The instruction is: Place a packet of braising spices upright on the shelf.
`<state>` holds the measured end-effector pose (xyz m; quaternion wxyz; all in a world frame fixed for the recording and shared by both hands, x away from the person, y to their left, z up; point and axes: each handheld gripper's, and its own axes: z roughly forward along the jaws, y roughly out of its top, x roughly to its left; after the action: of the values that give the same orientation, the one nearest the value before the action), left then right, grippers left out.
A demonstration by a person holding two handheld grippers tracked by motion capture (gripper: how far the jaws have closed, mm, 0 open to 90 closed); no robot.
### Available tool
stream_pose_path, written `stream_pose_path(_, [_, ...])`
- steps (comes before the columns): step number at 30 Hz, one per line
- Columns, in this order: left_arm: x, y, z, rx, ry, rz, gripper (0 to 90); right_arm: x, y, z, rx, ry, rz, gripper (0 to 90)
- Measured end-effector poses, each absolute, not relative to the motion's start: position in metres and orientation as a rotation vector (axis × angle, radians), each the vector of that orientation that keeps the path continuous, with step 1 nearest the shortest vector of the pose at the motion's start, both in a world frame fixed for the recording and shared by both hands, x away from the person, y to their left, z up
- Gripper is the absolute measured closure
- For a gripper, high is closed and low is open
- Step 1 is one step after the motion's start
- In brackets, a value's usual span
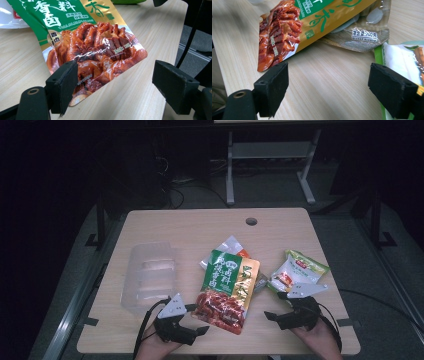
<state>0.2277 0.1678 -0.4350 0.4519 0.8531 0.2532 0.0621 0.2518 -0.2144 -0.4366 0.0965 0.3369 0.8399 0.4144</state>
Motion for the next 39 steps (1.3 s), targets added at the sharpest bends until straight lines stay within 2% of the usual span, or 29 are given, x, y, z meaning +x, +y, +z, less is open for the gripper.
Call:
stream_pose_path(25, [0.23, 0.162, -0.437, 2.117, 0.621, 0.181, 21.3, 0.264, -0.201, -0.425, 1.021, 2.45, 1.318, 14.1])
stream_pose_path(28, [0.235, 0.158, -0.44, 2.127, 0.624, 0.16, 23.7, 0.274, -0.195, -0.423, 1.04, 2.45, 1.33, 14.1])
stream_pose_path(31, [0.238, 0.155, -0.441, 2.143, 0.615, 0.143, 31.6, 0.288, -0.187, -0.425, 1.075, 2.464, 1.304, 15.4])
stream_pose_path(37, [0.24, 0.152, -0.444, 2.162, 0.621, 0.132, 41.3, 0.305, -0.18, -0.423, 1.112, 2.46, 1.254, 21.4])
stream_pose_path(38, [0.24, 0.151, -0.445, 2.169, 0.619, 0.125, 46.0, 0.313, -0.178, -0.423, 1.148, 2.455, 1.238, 22.8])
stream_pose_path(39, [0.241, 0.15, -0.446, 2.177, 0.615, 0.117, 46.0, 0.313, -0.178, -0.423, 1.148, 2.455, 1.238, 22.8])
